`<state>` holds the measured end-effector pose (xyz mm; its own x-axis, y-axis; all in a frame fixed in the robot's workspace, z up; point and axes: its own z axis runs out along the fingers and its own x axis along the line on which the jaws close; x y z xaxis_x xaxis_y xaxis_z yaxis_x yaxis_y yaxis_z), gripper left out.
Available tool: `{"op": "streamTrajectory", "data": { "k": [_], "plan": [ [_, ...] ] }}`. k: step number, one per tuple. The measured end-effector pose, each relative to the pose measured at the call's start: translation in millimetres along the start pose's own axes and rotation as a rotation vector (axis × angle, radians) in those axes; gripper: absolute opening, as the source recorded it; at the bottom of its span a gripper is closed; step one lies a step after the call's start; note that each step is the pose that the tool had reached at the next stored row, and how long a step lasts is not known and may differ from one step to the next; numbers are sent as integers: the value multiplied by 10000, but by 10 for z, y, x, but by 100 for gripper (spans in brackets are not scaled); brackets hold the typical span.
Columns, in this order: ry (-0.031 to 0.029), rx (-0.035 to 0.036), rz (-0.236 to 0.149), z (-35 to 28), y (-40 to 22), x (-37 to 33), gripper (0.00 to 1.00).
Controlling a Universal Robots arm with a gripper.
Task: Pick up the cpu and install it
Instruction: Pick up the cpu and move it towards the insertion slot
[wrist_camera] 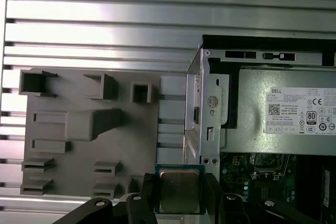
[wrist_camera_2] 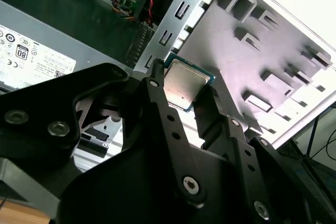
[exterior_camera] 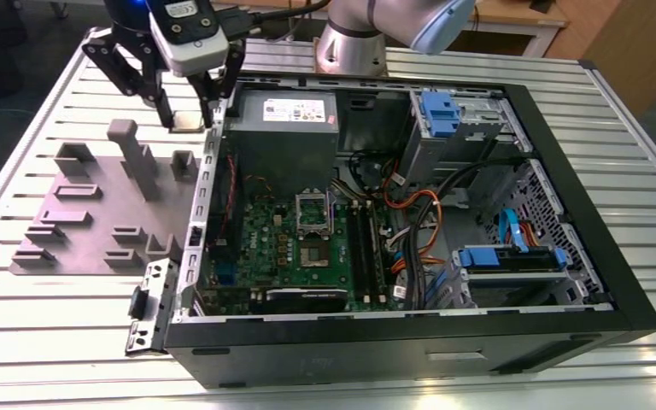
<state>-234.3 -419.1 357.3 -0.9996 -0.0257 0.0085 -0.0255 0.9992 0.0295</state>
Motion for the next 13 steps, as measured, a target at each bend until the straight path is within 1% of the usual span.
{"op": "streamTrajectory", "data": {
  "k": [3,13],
  "plan": [
    [-1,0,23,0,-13,-21,47],
    [0,0,37,-2,-21,-156,47]
  ]
}}
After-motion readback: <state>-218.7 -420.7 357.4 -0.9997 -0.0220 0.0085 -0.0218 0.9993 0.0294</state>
